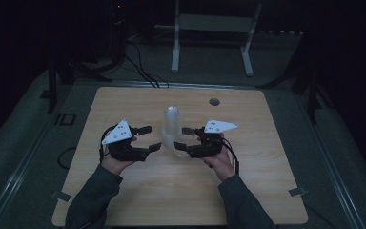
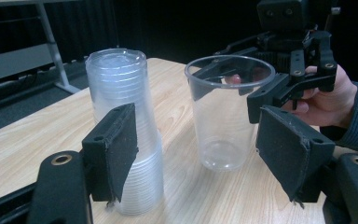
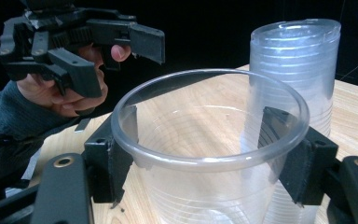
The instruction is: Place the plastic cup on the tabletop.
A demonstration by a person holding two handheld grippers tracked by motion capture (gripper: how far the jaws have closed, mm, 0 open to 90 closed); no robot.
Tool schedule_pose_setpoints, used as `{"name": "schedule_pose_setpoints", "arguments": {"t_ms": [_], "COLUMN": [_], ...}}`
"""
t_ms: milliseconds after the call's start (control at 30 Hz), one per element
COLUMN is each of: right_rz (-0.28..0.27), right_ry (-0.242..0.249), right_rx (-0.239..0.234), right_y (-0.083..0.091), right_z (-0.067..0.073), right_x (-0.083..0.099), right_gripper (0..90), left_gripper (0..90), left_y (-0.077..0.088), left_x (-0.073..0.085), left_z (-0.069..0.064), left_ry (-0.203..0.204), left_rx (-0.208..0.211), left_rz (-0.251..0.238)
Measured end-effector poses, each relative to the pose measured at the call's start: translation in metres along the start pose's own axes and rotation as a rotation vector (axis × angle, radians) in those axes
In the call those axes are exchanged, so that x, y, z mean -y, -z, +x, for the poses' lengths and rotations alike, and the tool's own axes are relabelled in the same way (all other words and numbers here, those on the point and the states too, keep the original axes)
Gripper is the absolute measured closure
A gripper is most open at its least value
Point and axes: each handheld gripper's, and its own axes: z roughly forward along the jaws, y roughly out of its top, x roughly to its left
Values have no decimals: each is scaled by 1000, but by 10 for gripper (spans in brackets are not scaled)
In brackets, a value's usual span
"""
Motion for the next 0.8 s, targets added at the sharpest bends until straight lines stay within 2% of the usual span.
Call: {"name": "schedule_pose_setpoints", "arguments": {"t_ms": [133,300,433,800], "right_rz": [0,6,14,25], "right_ry": [5,29,35,33], "right_rx": [14,67,89,123], "right_y": [-1,0,-1,-4], "right_z": [-1,-2,-3,-5], "right_x": [3,7,10,20], "right_gripper": [283,282,282,282], "left_gripper": [291,291,291,291], "left_y": [-1,-1,-1,-1], "left_x": [0,0,1,1], "left_z": [0,-1,-1,-1], "left_ry": [0,-1,0,-2], "left_rx": [1,3,3,1], "left_rz": [1,4,4,3]}}
